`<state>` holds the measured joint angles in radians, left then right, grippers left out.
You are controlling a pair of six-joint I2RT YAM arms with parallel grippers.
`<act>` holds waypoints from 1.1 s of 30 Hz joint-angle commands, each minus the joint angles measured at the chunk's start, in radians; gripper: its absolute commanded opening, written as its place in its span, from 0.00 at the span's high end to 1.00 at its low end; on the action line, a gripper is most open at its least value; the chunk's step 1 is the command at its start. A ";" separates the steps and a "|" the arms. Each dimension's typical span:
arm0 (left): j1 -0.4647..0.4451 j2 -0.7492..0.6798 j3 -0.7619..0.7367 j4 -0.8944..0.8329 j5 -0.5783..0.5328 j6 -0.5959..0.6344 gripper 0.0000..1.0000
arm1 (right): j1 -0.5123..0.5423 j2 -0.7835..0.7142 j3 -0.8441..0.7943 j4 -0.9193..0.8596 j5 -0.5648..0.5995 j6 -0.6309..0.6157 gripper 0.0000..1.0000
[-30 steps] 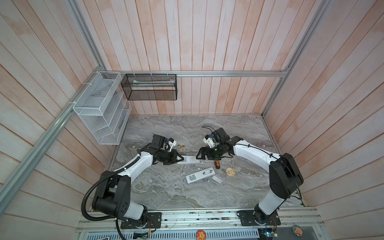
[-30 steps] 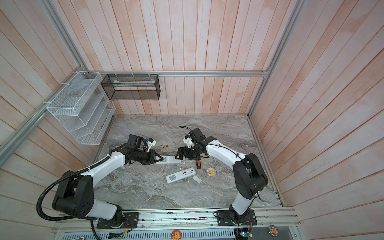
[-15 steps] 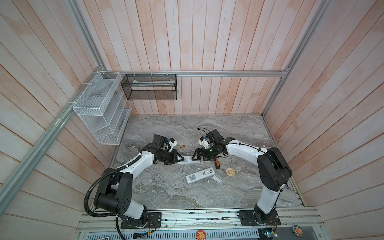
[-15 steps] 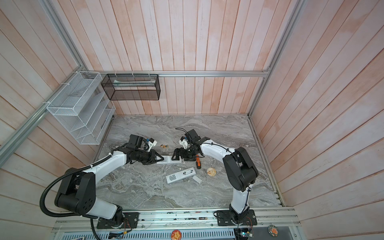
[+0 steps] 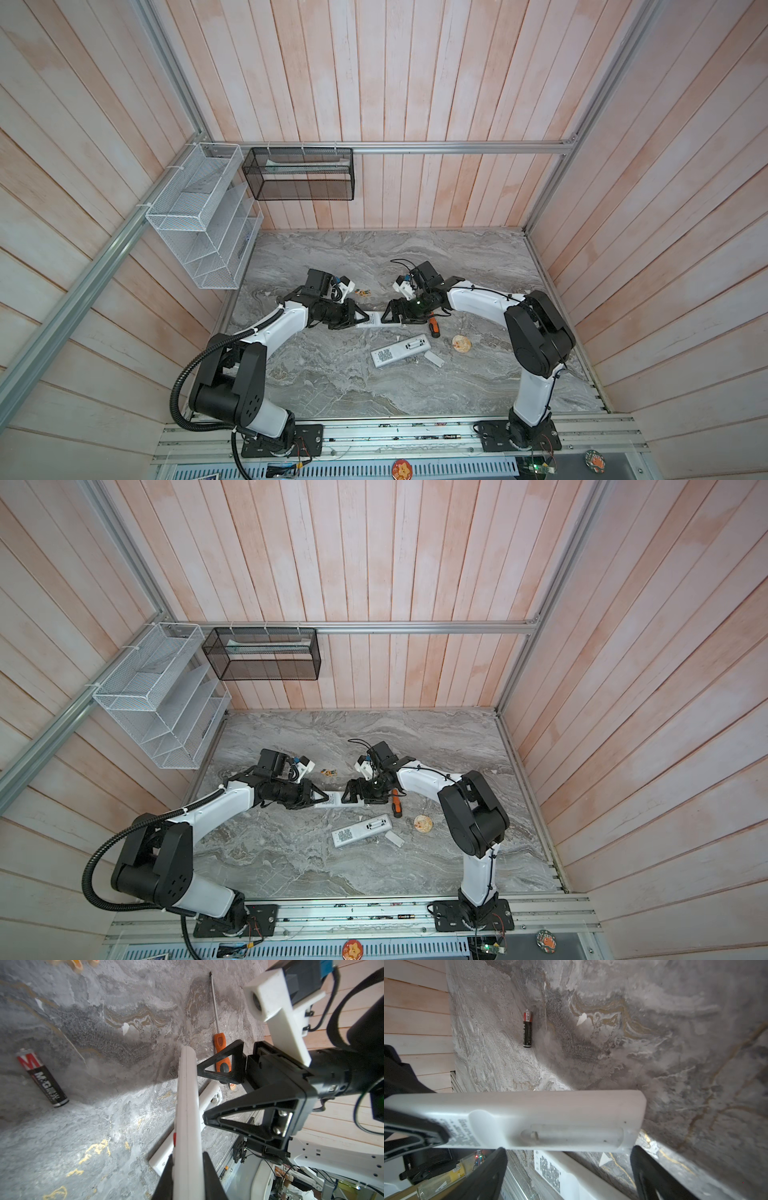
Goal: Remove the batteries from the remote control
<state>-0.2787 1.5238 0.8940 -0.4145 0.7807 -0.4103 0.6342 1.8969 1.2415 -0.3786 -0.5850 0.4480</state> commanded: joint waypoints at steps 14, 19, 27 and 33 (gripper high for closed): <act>-0.001 0.022 0.017 -0.035 -0.006 0.030 0.96 | -0.018 0.052 0.007 0.058 0.010 0.038 0.20; -0.001 0.020 0.017 -0.033 -0.001 0.028 0.95 | -0.011 0.070 0.019 0.041 0.018 0.034 0.21; -0.001 0.005 0.020 -0.039 -0.017 0.026 0.97 | -0.003 0.069 0.030 -0.058 0.222 0.026 0.30; -0.001 0.000 0.029 -0.051 -0.025 0.027 0.98 | 0.003 0.055 0.046 -0.091 0.304 0.025 0.30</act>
<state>-0.2733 1.5242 0.9035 -0.4194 0.7658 -0.4072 0.6415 1.9228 1.2884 -0.3843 -0.4736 0.4786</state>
